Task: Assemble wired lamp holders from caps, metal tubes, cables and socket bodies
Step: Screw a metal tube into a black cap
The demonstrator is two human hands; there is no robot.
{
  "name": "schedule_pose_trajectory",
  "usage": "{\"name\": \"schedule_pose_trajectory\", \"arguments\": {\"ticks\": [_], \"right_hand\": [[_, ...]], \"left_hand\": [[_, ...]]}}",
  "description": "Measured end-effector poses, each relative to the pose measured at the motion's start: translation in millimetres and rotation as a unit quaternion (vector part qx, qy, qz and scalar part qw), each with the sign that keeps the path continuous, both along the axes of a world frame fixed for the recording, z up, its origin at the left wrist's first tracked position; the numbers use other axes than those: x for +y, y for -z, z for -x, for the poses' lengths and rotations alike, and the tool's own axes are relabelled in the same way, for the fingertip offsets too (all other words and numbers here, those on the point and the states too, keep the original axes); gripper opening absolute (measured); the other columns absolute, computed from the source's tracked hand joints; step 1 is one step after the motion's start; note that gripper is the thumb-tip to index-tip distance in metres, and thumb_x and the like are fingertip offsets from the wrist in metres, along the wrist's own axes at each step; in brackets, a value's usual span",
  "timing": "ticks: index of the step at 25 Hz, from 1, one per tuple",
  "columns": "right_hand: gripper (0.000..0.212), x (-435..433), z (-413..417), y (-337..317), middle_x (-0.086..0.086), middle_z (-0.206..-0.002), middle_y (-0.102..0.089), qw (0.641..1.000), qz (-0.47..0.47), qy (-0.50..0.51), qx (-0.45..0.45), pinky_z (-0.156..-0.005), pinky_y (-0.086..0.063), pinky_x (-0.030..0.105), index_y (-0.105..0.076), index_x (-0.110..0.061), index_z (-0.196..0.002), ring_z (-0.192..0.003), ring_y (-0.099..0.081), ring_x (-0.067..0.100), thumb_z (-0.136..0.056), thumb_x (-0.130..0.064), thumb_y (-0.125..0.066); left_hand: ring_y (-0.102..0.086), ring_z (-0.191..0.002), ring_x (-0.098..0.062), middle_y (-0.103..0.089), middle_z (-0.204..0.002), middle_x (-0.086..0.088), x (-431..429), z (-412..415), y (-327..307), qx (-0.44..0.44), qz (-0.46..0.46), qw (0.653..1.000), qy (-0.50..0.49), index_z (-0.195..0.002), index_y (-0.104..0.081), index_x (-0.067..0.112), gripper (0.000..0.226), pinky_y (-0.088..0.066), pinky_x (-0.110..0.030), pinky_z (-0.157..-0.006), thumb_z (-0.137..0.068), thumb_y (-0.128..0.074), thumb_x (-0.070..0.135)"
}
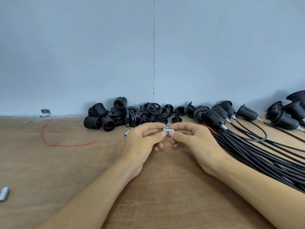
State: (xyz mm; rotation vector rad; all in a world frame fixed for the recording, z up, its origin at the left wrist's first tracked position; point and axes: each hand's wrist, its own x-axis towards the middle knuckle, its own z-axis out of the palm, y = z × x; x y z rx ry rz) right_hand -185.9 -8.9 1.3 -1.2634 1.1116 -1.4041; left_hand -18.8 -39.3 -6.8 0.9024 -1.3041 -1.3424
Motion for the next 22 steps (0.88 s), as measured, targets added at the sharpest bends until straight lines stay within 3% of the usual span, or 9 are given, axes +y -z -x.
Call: {"name": "schedule_pose_trajectory", "arguments": {"ticks": [6, 13, 17, 22], "right_hand": [[0.013, -1.6, 1.5, 2.2, 0.009, -0.077, -0.074, 1.0, 0.001, -0.002, 0.004, -0.063, -0.056, 0.024, -0.073, -0.002, -0.101, -0.066, -0.065, 0.013, -0.088, -0.002, -0.071], [0.008, 1.3, -0.8, 1.1, 0.011, -0.08, -0.074, 0.999, 0.014, 0.016, 0.043, -0.054, -0.052, 0.025, -0.074, -0.007, -0.098, -0.058, -0.06, 0.013, -0.091, -0.01, -0.07], [0.007, 4.5, -1.1, -2.4, 0.006, -0.079, -0.075, 0.984, 0.075, 0.061, 0.151, -0.062, -0.056, 0.025, -0.074, -0.013, -0.097, -0.063, -0.067, 0.015, -0.091, -0.012, -0.072], [0.009, 7.1, -3.7, -4.6, 0.005, -0.084, -0.076, 0.982, 0.101, 0.063, 0.148, -0.068, -0.057, 0.024, -0.073, -0.012, -0.098, -0.069, -0.07, 0.016, -0.09, -0.008, -0.073]], "left_hand": [[-0.063, -0.055, -0.01, -0.08, -0.094, -0.003, -1.2, 1.2, 0.6, -0.003, -0.004, 1.0, -0.002, -0.104, -0.076, 0.014, 0.019, -0.049, -0.019, -0.052, -0.089, -0.074, 0.003], [-0.062, -0.055, -0.009, -0.08, -0.093, -0.002, 0.6, 0.0, -1.0, -0.004, 0.001, 1.0, 0.001, -0.098, -0.079, 0.018, 0.017, -0.048, -0.018, -0.052, -0.087, -0.076, 0.004], [-0.061, -0.052, -0.01, -0.08, -0.09, -0.005, 0.6, 0.7, -1.0, -0.003, -0.006, 1.0, -0.004, -0.098, -0.079, 0.016, 0.014, -0.047, -0.018, -0.05, -0.086, -0.079, 0.01], [-0.061, -0.052, -0.011, -0.08, -0.091, -0.005, 0.8, 1.2, -2.1, 0.008, -0.018, 1.0, 0.0, -0.087, -0.082, 0.02, 0.005, -0.046, -0.018, -0.051, -0.088, -0.078, 0.019]]}}
